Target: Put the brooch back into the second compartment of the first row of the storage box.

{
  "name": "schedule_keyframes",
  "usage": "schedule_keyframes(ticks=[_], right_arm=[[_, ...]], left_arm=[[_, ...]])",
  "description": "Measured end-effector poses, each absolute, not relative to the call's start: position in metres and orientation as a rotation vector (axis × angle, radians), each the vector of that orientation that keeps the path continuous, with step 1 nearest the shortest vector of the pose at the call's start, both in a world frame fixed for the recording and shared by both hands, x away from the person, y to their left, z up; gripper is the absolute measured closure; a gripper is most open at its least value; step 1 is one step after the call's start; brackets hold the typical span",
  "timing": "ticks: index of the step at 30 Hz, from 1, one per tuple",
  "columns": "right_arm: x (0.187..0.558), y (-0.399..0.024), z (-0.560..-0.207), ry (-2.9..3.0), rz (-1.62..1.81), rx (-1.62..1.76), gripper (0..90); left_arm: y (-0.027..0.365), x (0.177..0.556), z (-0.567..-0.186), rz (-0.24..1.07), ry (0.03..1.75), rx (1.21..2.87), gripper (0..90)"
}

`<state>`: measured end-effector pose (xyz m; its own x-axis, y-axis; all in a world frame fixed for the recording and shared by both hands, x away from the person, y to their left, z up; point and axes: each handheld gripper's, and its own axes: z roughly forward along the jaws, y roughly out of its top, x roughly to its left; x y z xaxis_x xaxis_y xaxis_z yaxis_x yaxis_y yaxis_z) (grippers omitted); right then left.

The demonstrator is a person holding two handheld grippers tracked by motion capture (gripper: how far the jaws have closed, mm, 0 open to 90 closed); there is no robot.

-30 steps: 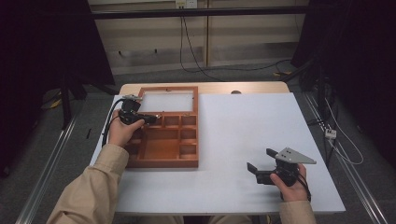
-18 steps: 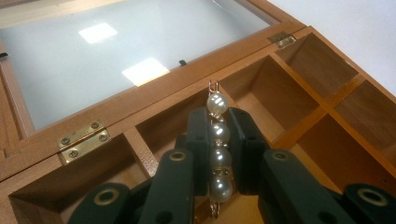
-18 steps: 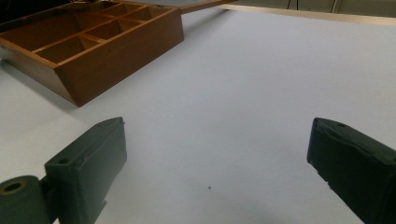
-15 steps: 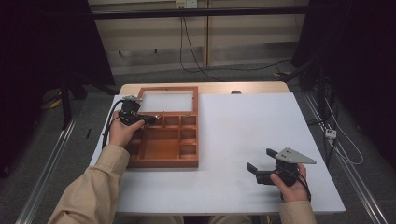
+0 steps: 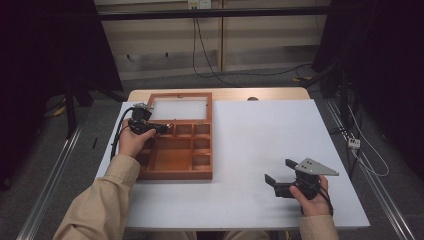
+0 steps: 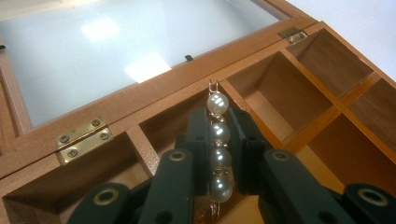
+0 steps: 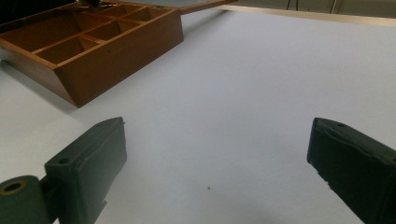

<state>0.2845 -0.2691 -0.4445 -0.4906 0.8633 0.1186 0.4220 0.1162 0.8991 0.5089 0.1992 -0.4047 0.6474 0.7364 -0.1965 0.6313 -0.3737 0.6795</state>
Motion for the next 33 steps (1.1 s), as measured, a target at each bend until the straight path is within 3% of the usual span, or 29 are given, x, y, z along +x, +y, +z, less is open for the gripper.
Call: schedule_keyframes(ticks=[33], right_arm=[[0.2843, -0.2698, -0.4447, 1.963, 1.345, 1.245, 4.5]], left_arm=[[0.1989, 0.511, -0.4089, 0.19, 1.075, 2.112, 78.2]])
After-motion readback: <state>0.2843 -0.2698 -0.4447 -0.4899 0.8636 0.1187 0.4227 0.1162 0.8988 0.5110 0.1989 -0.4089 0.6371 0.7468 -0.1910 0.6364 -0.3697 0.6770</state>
